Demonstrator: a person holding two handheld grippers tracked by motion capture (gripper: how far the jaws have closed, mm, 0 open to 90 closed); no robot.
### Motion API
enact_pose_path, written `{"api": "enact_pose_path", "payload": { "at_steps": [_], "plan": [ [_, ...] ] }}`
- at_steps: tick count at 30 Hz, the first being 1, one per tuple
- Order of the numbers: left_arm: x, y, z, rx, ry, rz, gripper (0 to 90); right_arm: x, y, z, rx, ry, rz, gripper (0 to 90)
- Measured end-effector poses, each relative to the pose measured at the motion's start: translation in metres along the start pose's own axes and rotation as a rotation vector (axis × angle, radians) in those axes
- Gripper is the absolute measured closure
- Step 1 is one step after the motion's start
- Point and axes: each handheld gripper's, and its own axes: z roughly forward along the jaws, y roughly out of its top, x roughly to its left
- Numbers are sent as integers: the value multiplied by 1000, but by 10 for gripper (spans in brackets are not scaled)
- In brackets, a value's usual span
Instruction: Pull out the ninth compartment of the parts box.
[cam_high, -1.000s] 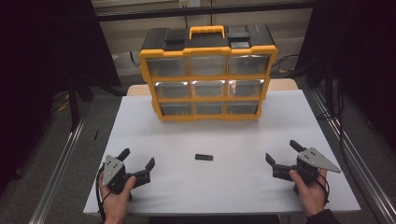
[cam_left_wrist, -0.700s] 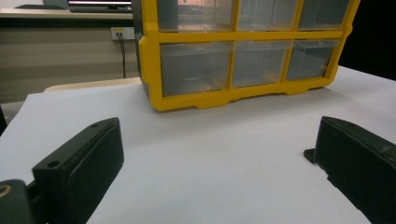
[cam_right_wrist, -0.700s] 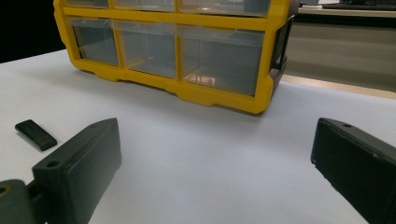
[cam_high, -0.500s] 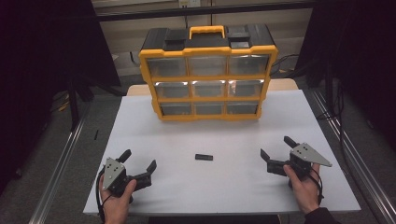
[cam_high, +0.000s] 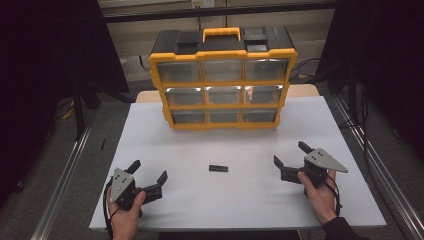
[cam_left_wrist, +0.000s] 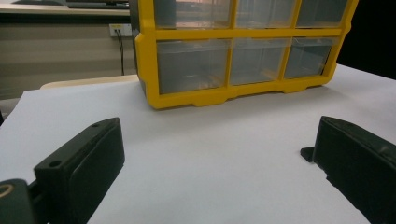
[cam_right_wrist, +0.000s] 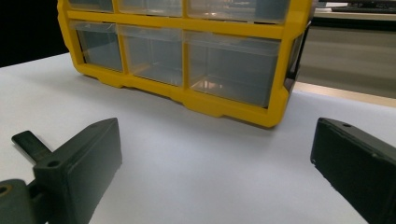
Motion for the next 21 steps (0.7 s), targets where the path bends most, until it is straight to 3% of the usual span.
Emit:
{"api": "enact_pose_path", "payload": {
  "at_steps": [11, 21],
  "plan": [
    [0, 0, 1, -6, 3, -4, 21, 5, 10, 22, 9, 37, -40, 11],
    [2, 1, 0, -10, -2, -1, 21, 3, 23, 42, 9, 24, -73, 8]
  ]
}}
